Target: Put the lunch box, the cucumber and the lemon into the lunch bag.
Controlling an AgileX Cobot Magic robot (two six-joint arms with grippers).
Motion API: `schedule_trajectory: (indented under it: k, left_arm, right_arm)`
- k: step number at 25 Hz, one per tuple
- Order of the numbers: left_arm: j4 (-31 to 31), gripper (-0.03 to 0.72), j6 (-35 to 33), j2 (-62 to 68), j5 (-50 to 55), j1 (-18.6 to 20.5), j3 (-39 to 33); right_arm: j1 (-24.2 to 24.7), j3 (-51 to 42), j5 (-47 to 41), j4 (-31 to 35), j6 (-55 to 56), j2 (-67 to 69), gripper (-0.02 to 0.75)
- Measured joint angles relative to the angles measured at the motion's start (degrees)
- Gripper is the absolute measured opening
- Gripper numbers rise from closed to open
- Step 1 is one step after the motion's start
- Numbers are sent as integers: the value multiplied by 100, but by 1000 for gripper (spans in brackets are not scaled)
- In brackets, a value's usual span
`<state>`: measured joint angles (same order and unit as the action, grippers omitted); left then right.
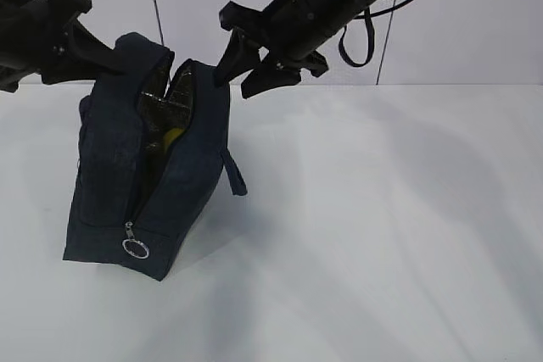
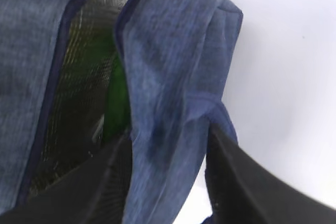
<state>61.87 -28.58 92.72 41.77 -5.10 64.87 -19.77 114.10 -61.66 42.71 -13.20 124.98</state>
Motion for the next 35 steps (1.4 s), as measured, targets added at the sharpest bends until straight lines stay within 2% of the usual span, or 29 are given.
schedule_trajectory:
  k: [9, 14, 19, 25, 33, 35]
  left_arm:
    - [0, 10, -32, 0, 10, 0, 0]
    - [0, 10, -58, 0, 10, 0, 0]
    - [0, 10, -58, 0, 10, 0, 0]
    - [0, 10, -74, 0, 20, 0, 0]
    - [121, 10, -212, 0, 225, 0, 0]
    - [190, 10, -266, 0, 237, -107, 0]
  right_arm:
    - [14, 0, 217, 326, -233, 237, 351]
    - [14, 0, 235, 637, -472, 311, 253]
    - [14, 0, 235, 796, -528, 448, 209]
    - [14, 11, 224, 927, -686, 490, 32]
    - [14, 266, -197, 844, -728, 431, 23]
    - [18, 360, -363, 748, -554, 348, 23]
